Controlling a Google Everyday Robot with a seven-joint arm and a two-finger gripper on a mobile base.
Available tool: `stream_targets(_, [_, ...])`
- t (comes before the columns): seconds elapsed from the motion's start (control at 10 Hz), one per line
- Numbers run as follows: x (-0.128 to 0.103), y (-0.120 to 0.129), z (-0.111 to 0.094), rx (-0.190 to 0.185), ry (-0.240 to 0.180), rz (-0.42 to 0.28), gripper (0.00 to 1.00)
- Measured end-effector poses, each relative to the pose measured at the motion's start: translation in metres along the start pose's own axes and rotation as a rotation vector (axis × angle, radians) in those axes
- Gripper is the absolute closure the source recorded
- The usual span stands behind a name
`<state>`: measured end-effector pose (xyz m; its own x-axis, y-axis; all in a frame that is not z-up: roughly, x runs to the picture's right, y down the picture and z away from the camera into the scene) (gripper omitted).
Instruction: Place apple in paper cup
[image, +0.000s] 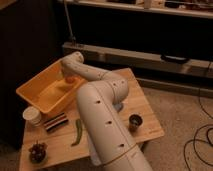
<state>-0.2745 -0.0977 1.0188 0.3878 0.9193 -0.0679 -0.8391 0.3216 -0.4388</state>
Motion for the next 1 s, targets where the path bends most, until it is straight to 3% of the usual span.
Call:
stream_targets(0.6, [-0.003, -0.002, 0.008, 0.008, 0.006, -0.022, 0.2])
stream_targets(1.0, [0.0, -0.011, 0.009, -0.004, 0.007, 0.003, 0.2])
